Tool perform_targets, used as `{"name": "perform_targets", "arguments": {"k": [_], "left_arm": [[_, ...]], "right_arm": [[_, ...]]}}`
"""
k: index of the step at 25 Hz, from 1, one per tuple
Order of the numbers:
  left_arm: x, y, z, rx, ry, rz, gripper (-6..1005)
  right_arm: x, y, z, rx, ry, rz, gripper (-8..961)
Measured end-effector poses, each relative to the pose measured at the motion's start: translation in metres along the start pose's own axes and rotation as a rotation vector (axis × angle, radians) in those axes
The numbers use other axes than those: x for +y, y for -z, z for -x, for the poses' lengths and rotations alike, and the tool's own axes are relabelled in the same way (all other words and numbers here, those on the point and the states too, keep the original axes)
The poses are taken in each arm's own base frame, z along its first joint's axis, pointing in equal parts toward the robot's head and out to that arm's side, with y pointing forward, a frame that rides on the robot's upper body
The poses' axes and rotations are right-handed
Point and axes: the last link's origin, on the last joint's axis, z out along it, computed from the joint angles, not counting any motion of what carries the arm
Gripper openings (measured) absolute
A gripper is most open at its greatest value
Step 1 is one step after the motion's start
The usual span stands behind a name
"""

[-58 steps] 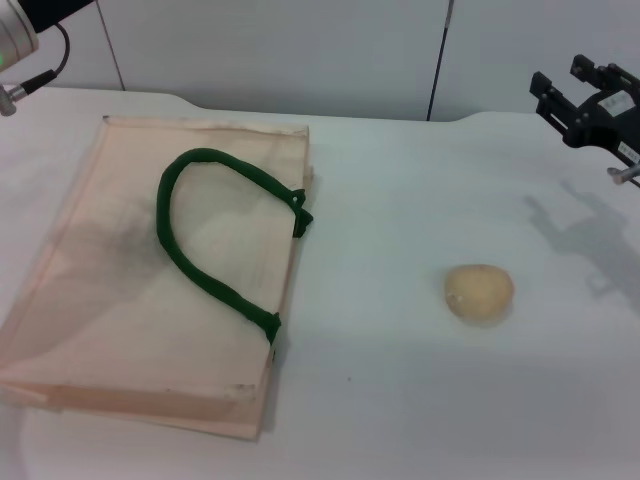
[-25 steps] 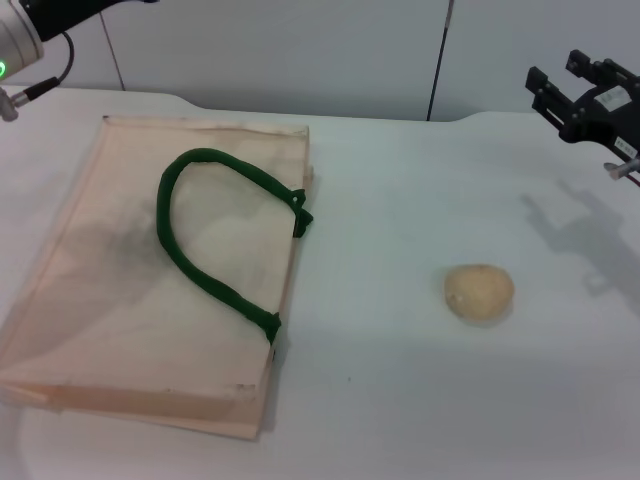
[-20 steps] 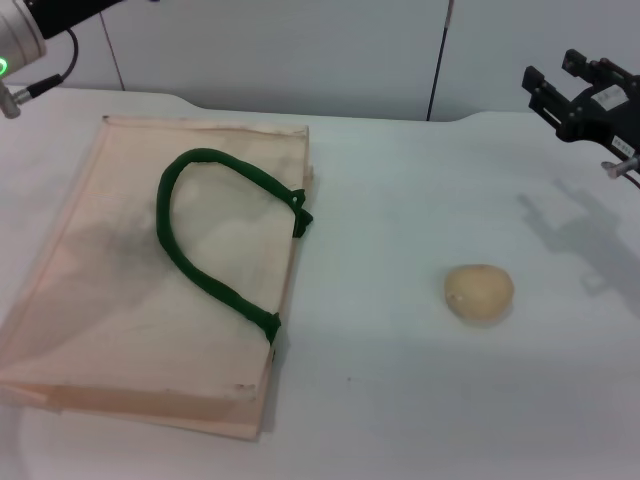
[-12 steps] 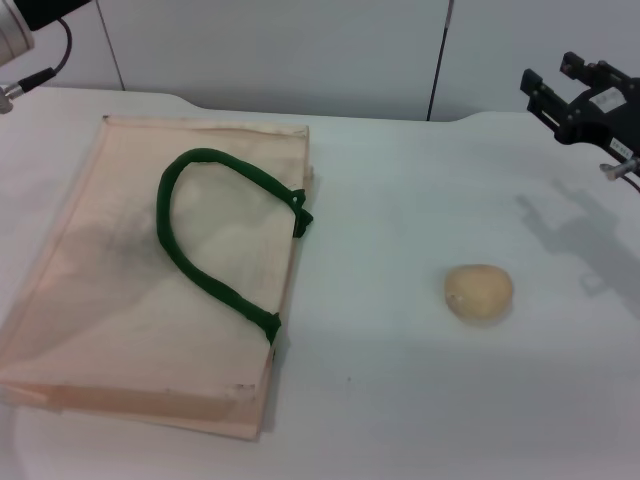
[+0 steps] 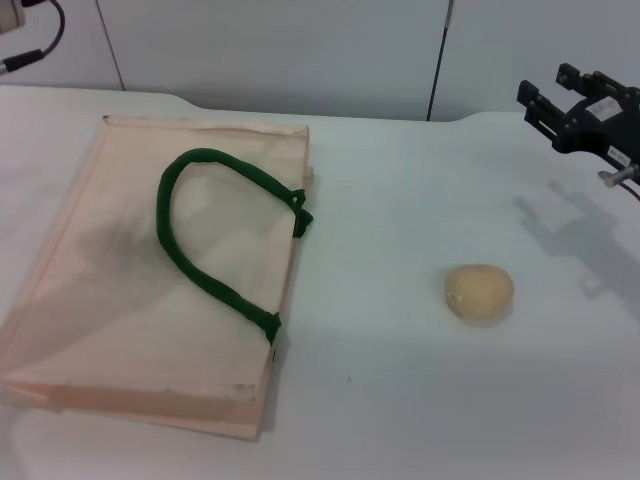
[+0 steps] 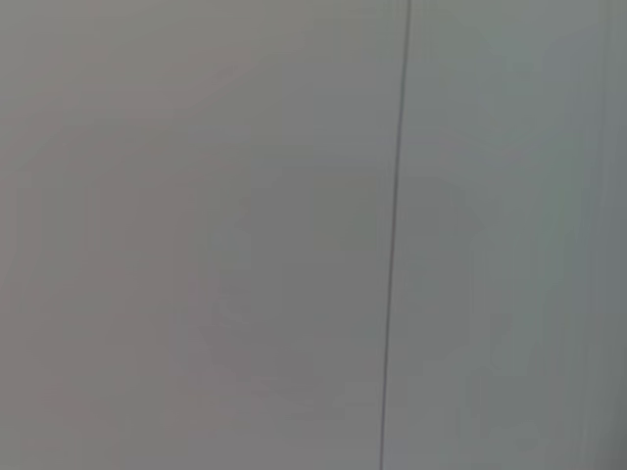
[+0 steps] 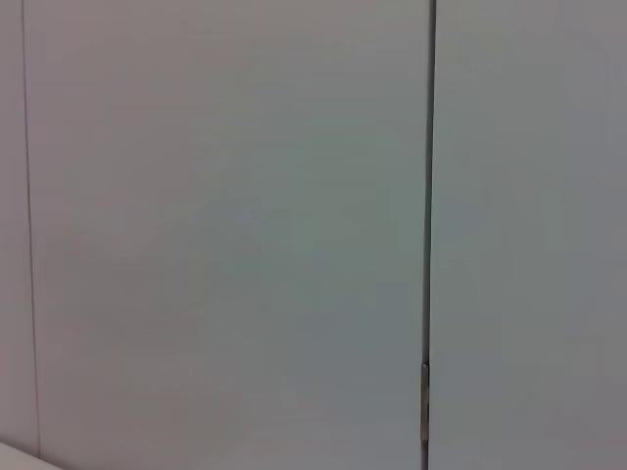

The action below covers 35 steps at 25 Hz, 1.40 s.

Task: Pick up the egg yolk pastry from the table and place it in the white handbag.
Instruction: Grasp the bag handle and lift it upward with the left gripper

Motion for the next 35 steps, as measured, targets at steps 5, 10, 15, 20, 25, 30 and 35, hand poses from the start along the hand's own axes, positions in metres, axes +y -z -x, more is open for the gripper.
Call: {"name": "perform_targets", "arguments": {"k": [5, 10, 15, 20, 25, 30, 35], "left_arm": [[0.001, -0.004, -0.007, -0.024, 0.011, 0.006, 494], [0.004, -0.008, -0.013, -0.108, -0.009, -0.014, 490], [0.004, -0.001, -0.02, -0.205, -0.025, -0.067, 486], [0.001, 0.008, -0.018, -0.346, -0.038, -0.132, 486], [-0.004, 0.013, -0.009, -0.52, -0.025, -0.169, 487], [-0.006, 0.013, -0.004, -0.594, -0.007, -0.156, 487], [-0.013, 0.01, 0.013, -0.687, 0.02, -0.171, 488]], "right_arm": [[-0.001, 0.0, -0.002, 0.013, 0.0, -0.007, 577], [-0.002, 0.001, -0.005, 0.024, -0.002, -0.014, 577], [-0.001, 0.001, -0.005, 0.027, -0.005, -0.011, 577], [-0.002, 0.002, -0.005, 0.028, -0.004, -0.013, 577], [-0.003, 0.004, -0.006, 0.025, -0.01, -0.016, 577], [-0.002, 0.003, -0.005, 0.021, -0.021, -0.014, 578], [-0.001, 0.002, -0.003, 0.015, -0.021, -0.007, 578]]}}
